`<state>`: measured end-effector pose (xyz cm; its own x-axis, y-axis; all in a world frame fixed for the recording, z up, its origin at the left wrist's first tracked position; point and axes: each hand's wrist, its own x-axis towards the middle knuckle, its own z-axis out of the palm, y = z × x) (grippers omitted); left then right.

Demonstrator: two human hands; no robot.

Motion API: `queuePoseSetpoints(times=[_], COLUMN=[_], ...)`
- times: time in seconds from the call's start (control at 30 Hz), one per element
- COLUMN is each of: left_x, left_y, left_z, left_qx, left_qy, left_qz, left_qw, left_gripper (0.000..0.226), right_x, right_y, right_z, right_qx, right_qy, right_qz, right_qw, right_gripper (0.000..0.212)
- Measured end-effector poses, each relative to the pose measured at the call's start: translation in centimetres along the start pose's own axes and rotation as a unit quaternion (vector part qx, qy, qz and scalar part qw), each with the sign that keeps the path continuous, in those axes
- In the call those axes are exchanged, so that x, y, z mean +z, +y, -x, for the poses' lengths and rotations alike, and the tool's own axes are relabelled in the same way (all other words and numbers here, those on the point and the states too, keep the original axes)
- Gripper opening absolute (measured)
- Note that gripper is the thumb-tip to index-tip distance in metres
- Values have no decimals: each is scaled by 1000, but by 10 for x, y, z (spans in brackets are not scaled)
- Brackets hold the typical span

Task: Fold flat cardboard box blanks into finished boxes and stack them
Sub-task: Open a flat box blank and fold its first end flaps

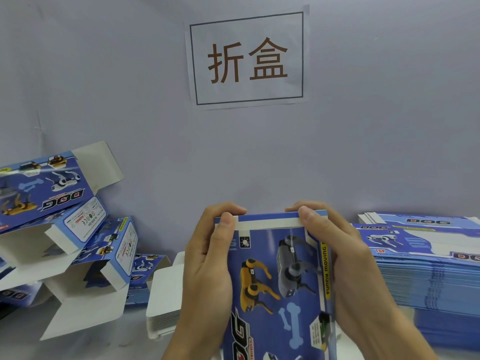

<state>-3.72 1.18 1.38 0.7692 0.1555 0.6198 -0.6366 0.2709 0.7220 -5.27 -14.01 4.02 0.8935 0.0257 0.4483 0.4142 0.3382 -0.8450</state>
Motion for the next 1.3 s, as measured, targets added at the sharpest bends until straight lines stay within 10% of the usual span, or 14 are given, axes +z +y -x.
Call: queuePoseSetpoints(times=[0.2, 0.87, 0.97, 1.3], left_x=[-3, -4, -8, -10], left_y=[-3, 4, 6, -4], left_z=[-3, -1, -4, -3], left_qx=[-60, -7, -6, 52], left_qy=[-33, -31, -28, -71], left_qz=[-4, 59, 72, -46], left_qw=[998, 998, 997, 995], left_gripper=[19, 24, 29, 39], right_x=[-8, -12, -16, -13], right_y=[-14, 1, 14, 29], right_z=[0, -10, -3, -3], right_qx=[104, -8, -23, -130], right_qy=[11, 3, -25, 32], right_qz=[-37, -36, -85, 19], right_qw=[994, 999, 996, 991], right_gripper=[33, 36, 11, 34])
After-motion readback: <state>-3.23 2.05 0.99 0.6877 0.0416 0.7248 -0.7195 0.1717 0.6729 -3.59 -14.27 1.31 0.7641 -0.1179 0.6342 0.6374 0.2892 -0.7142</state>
